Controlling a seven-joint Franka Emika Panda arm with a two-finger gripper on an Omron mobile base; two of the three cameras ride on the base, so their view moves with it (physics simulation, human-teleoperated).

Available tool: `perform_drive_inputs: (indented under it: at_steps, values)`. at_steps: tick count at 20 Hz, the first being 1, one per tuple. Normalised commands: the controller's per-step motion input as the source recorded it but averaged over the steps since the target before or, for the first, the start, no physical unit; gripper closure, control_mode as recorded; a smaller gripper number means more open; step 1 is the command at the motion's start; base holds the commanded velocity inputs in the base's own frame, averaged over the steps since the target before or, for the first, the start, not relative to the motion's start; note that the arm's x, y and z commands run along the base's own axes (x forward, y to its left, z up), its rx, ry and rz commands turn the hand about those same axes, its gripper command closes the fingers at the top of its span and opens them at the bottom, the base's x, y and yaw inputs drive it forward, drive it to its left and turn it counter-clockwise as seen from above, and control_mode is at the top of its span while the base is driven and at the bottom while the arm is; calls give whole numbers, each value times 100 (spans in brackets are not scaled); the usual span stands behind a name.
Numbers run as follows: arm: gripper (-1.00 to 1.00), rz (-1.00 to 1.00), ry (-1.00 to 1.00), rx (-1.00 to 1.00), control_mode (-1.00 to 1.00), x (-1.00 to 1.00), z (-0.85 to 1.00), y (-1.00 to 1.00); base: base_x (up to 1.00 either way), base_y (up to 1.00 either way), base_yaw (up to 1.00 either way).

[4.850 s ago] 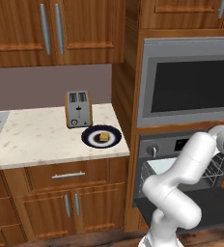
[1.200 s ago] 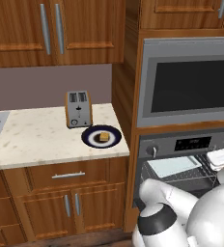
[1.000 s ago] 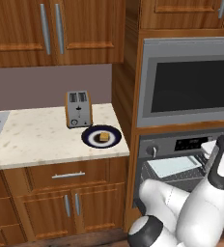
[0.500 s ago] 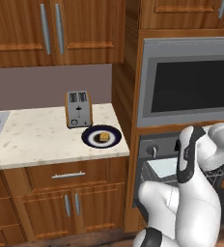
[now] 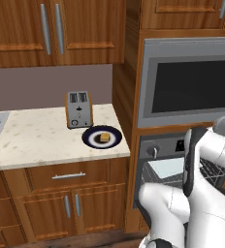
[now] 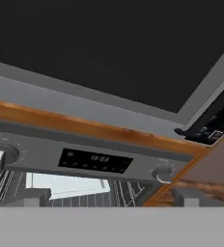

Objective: Take the baked cake out of the oven and place it on the plate for cooling. Then close the oven door.

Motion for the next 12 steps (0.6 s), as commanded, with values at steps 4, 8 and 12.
perform_drive_inputs:
  at_steps: [4, 8, 12]
  values:
    - [-100, 4, 36, 0, -100, -64, 0, 0, 0, 0, 0]
    - [-100, 10, 34, -2, -100, -34, 0, 8, 0, 0, 0]
    - [-100, 8, 23, -4, -100, -42, 0, 3, 0, 0, 0]
